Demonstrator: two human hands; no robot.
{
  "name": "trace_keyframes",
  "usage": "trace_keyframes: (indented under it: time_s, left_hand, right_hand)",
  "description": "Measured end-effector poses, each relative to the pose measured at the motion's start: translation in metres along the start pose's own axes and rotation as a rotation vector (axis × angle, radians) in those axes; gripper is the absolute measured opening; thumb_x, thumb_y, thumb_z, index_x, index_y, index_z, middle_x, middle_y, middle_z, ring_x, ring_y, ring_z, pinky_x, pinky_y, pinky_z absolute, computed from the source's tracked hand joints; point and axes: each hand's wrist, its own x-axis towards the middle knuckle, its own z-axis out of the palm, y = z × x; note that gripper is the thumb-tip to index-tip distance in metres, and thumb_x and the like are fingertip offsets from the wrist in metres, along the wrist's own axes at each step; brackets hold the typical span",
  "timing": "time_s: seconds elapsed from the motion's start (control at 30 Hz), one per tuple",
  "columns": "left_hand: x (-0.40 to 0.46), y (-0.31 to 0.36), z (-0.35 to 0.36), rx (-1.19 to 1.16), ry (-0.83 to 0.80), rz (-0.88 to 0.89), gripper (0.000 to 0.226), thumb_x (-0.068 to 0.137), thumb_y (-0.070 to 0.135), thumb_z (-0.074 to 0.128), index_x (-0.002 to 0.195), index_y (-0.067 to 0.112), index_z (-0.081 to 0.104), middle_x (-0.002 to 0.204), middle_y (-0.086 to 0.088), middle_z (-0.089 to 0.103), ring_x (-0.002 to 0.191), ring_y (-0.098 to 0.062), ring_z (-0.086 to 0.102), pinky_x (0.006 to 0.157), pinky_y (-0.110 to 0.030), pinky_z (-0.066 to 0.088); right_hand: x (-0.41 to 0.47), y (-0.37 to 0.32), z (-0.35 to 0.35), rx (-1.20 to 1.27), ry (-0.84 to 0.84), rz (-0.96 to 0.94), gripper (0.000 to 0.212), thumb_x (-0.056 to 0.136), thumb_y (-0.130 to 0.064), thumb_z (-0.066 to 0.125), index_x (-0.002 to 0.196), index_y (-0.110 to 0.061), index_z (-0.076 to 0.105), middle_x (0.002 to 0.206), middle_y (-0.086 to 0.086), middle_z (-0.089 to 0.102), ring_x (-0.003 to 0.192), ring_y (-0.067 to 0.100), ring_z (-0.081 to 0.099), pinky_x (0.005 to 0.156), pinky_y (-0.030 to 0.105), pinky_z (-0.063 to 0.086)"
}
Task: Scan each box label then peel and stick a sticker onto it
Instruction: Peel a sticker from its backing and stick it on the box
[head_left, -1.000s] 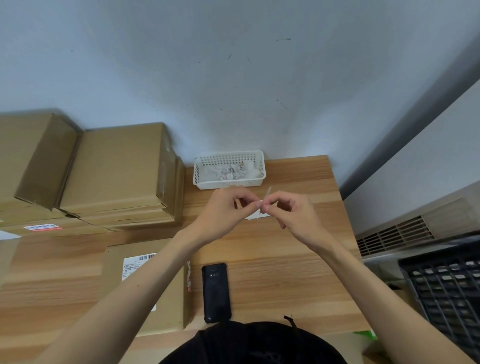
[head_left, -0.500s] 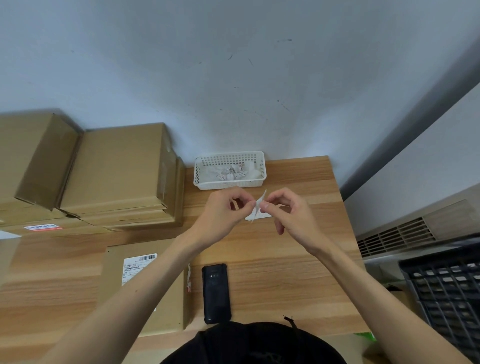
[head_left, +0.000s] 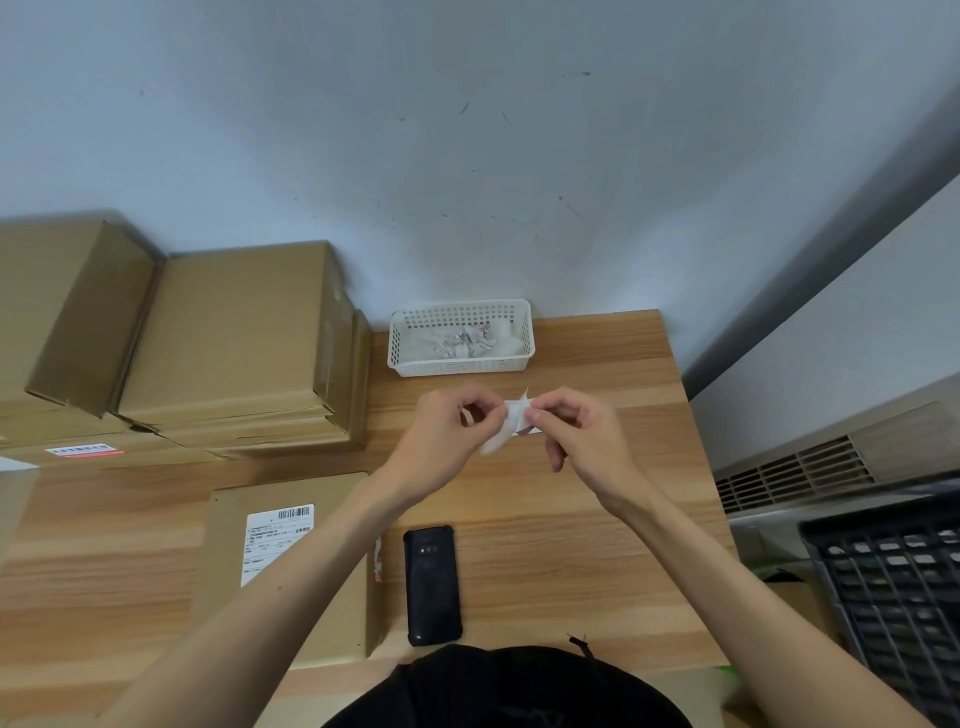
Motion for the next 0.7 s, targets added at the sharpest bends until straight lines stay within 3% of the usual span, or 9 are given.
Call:
trace_keyframes:
  time_s: [0.1, 0.27, 0.5, 0.7]
  left_hand:
    - [-0.001, -0.005, -0.006, -0.015, 0.064, -0.05, 0.01, 0.094, 0.016, 0.069, 0.088, 0.019, 0.076, 0.083, 0.011, 0.073, 0.07, 0.001, 0.057, 0.065, -0.015, 0.044]
    - [0.003, -0.026, -0.024, -0.009, 0.168, -0.139, 0.01, 0.094, 0.019, 0.069, 0.086, 0.02, 0.075, 0.082, 0.008, 0.073, 0.074, -0.007, 0.06, 0.071, -0.028, 0.049]
    - [0.012, -0.045, -0.047, -0.031, 0.31, -0.215, 0.01, 0.094, 0.016, 0.07, 0.085, 0.019, 0.075, 0.083, 0.006, 0.073, 0.076, -0.014, 0.063, 0.074, -0.028, 0.05]
    - [0.026, -0.06, -0.059, -0.085, 0.407, -0.294, 0.01, 0.094, 0.017, 0.069, 0.085, 0.017, 0.075, 0.074, 0.011, 0.069, 0.062, -0.002, 0.054, 0.059, -0.018, 0.042]
  right_hand:
    - [0.003, 0.006, -0.004, -0.018, 0.032, 0.037, 0.009, 0.095, -0.006, 0.064, 0.087, -0.005, 0.068, 0.083, 0.014, 0.074, 0.041, 0.02, 0.041, 0.044, 0.025, 0.037]
    - [0.013, 0.017, -0.014, -0.018, 0.138, 0.13, 0.007, 0.094, -0.007, 0.066, 0.09, -0.003, 0.07, 0.078, 0.011, 0.073, 0.04, 0.015, 0.039, 0.042, 0.025, 0.037]
    - [0.041, 0.036, -0.029, -0.079, 0.275, 0.218, 0.008, 0.093, -0.009, 0.067, 0.087, -0.009, 0.073, 0.072, 0.004, 0.072, 0.04, 0.012, 0.04, 0.043, 0.027, 0.038]
    - [0.092, 0.049, -0.028, -0.257, 0.367, 0.256, 0.012, 0.092, -0.015, 0.067, 0.082, -0.019, 0.073, 0.071, -0.001, 0.073, 0.052, 0.006, 0.053, 0.056, 0.03, 0.046]
